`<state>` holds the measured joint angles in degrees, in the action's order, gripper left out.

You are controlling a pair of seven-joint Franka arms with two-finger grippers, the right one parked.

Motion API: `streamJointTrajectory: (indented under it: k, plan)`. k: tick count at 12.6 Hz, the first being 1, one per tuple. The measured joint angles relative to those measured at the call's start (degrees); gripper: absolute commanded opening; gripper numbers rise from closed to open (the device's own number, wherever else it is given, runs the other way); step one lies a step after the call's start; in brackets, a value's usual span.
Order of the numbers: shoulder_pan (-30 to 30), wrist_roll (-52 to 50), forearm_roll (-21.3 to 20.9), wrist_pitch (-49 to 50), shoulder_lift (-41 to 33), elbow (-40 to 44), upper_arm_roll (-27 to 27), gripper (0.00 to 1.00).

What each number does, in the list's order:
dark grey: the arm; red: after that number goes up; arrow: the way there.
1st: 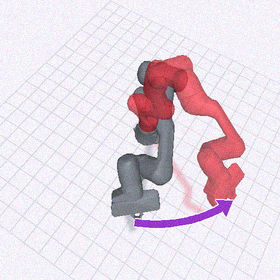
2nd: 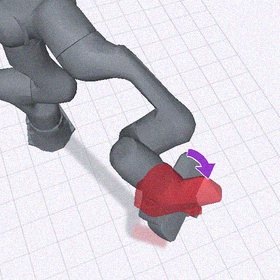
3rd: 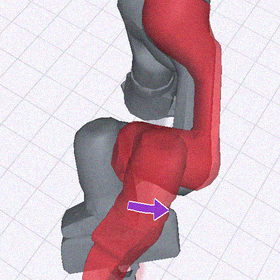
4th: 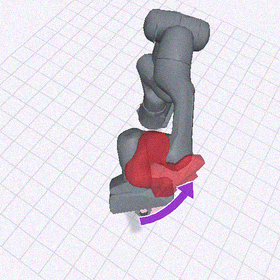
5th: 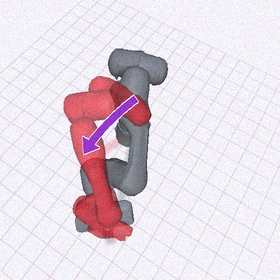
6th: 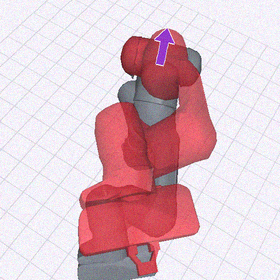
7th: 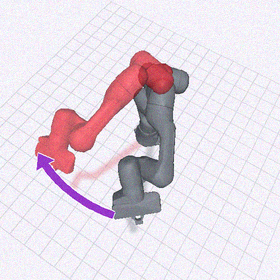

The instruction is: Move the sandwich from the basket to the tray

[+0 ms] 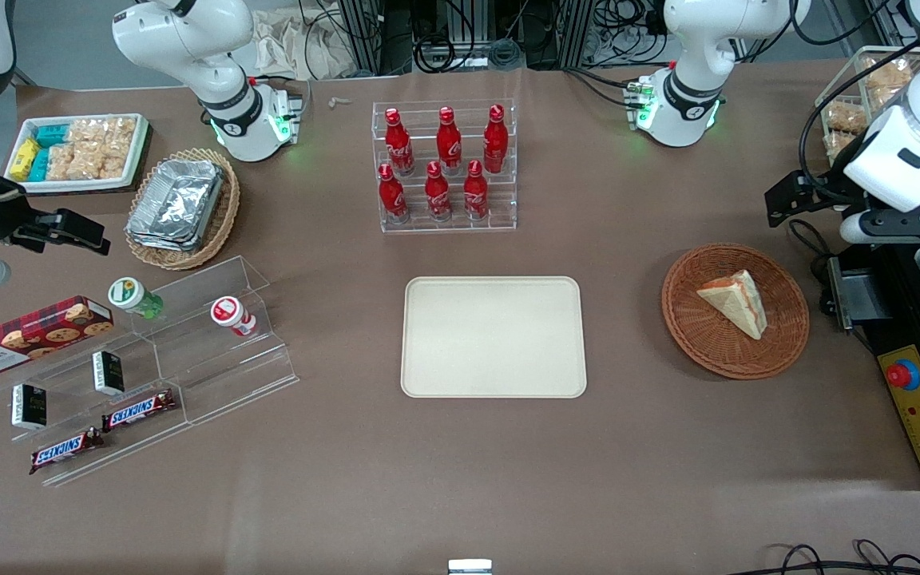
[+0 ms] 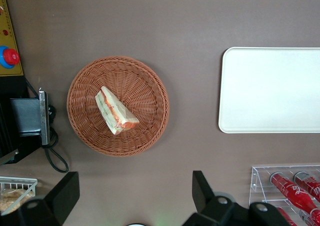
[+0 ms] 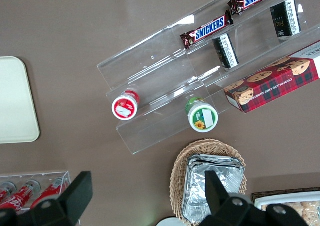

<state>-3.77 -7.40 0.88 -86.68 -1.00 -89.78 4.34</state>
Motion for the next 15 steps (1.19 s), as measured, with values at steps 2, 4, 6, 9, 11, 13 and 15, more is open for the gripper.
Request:
streamJointTrajectory:
  k: [2, 4, 6, 9, 11, 13, 15]
  plan:
    - [-0.05, 0.00, 0.02, 0.00, 0.00, 0.02, 0.02, 1.00]
    - [-0.07, -0.31, 0.04, 0.00, 0.00, 0.16, 0.02, 1.00]
    - [-0.07, -0.57, 0.04, 0.26, 0.01, 0.18, 0.00, 1.00]
    - [0.17, -0.72, -0.29, 3.33, 0.09, -0.22, -0.81, 1.00]
    - [0.31, -1.38, -1.00, 4.02, 0.13, -1.72, -2.22, 1.00]
    - [0.07, -4.80, -0.99, 4.13, -0.14, -4.66, -5.90, 1.00]
    - [-0.19, -8.06, -0.96, 3.79, -1.02, -7.59, -9.09, 1.00]
